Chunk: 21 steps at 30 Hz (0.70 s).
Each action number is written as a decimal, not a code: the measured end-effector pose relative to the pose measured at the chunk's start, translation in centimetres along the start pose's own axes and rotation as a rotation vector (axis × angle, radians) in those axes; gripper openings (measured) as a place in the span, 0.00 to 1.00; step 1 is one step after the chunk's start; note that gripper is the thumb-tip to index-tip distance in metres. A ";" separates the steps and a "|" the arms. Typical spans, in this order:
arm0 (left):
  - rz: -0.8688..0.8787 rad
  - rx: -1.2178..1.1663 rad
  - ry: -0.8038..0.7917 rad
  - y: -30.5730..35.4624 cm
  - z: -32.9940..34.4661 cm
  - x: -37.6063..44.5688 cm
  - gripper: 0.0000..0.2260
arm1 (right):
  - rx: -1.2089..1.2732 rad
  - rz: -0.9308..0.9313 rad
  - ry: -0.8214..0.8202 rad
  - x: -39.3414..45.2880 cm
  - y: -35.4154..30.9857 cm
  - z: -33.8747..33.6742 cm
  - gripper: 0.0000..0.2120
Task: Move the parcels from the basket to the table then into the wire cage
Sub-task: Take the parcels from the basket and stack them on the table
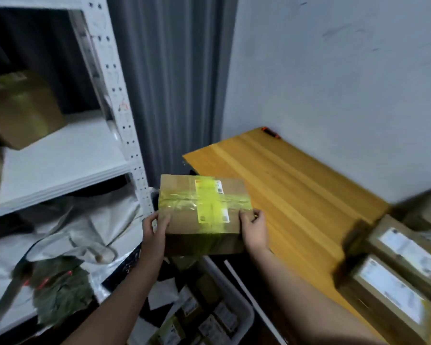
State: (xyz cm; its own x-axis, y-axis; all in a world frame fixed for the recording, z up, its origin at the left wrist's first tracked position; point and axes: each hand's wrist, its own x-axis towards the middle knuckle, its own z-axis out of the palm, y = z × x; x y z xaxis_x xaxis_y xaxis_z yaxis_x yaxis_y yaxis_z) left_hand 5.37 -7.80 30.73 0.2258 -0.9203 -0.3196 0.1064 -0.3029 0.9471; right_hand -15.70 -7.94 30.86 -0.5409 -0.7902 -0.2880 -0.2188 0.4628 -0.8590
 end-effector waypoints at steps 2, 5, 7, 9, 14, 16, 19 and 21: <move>0.018 0.007 -0.070 1.2 2.6 -0.2 0.13 | 0.008 -0.007 0.075 0.3 -0.3 -3.0 0.20; -0.008 0.023 -0.179 2.5 6.9 -1.0 0.13 | 0.006 -0.020 0.184 0.8 -0.1 -8.0 0.19; -0.059 0.047 -0.239 2.9 9.7 -1.3 0.18 | 0.007 -0.021 0.239 1.2 -0.2 -10.9 0.20; -0.134 0.044 -0.320 3.2 12.7 -1.8 0.25 | 0.005 -0.011 0.295 1.9 0.1 -14.1 0.19; -0.218 0.124 -0.555 3.8 19.8 -3.3 0.24 | -0.057 -0.010 0.363 3.4 1.2 -20.9 0.18; -0.236 0.157 -0.572 3.9 22.8 -4.1 0.24 | -0.078 -0.015 0.383 4.3 1.8 -23.4 0.18; -0.266 0.127 -0.598 3.9 26.9 -5.4 0.22 | -0.138 -0.037 0.416 6.3 2.3 -26.8 0.18; -0.280 0.141 -0.599 3.3 30.0 -5.8 0.23 | -0.254 -0.023 0.441 8.3 2.7 -29.3 0.21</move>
State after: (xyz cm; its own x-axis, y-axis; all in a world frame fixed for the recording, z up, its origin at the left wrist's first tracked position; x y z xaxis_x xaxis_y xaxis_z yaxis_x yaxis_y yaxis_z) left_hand -24.66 -10.95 36.60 -0.3721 -0.7684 -0.5208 -0.0541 -0.5421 0.8385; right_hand -44.55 -1.51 38.52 -0.8127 -0.5825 -0.0169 -0.3960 0.5734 -0.7172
